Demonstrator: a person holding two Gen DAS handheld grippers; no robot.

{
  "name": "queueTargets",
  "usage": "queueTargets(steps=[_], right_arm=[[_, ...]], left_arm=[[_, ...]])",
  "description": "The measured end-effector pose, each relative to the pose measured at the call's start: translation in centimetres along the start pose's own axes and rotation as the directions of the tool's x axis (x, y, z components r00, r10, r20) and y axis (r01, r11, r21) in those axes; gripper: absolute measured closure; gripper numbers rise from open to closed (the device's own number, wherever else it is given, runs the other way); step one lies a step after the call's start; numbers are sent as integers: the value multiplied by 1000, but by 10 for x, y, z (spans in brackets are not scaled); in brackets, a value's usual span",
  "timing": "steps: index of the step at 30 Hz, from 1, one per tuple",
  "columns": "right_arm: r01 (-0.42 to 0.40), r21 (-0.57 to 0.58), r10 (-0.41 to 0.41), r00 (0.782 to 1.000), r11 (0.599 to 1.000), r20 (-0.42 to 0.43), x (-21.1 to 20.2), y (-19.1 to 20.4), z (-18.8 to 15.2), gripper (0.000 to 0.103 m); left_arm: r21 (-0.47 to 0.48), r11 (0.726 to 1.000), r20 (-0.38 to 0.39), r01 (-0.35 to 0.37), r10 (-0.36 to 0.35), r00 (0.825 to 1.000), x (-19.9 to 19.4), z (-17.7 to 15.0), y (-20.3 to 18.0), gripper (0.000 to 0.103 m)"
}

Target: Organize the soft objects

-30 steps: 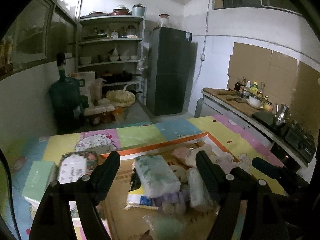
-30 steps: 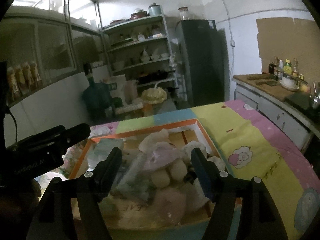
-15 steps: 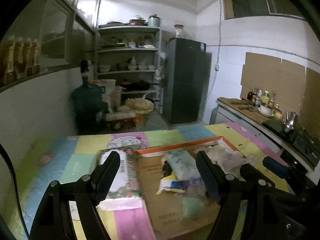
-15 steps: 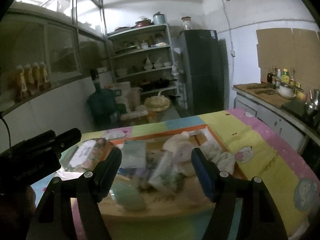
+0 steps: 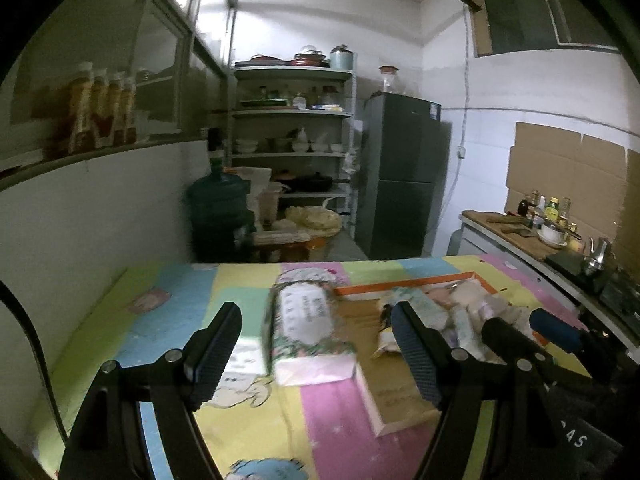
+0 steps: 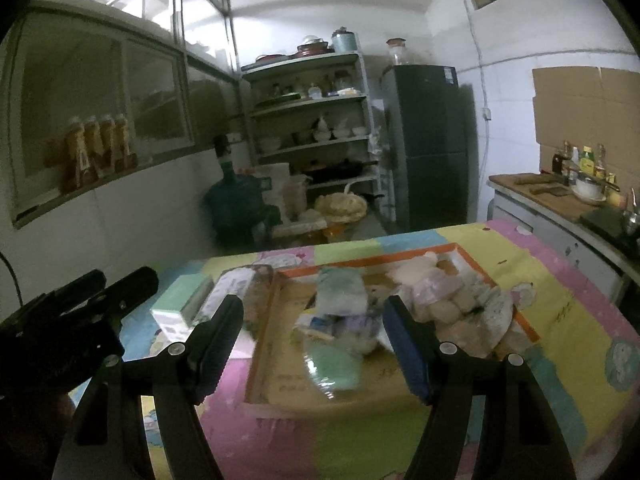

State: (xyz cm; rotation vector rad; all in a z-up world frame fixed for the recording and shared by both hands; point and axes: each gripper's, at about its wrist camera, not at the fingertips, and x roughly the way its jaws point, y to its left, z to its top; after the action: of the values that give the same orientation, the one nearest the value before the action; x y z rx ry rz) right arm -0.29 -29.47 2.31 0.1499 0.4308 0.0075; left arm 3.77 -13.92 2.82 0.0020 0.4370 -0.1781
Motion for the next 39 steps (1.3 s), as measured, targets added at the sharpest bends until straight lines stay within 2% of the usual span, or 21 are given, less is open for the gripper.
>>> queueTargets(steps=[10, 18, 23, 39], right_arm=[[49, -77, -47, 998, 996, 29, -12, 51, -20, 29], [83, -105, -81, 996, 991, 23, -16, 72, -35, 29], [96, -118, -94, 995, 988, 26, -22, 77, -41, 29], [112, -116, -108, 993, 987, 42, -37, 78, -52, 29]], left_arm=[[-38, 997, -6, -60, 60, 998, -26, -22, 38, 26], [-49, 993, 4, -103, 103, 995, -44, -37, 60, 26], [-56, 991, 10, -124, 124, 992, -55, -45, 65, 26], [-60, 990, -1, -126, 127, 992, -65, -58, 68, 26]])
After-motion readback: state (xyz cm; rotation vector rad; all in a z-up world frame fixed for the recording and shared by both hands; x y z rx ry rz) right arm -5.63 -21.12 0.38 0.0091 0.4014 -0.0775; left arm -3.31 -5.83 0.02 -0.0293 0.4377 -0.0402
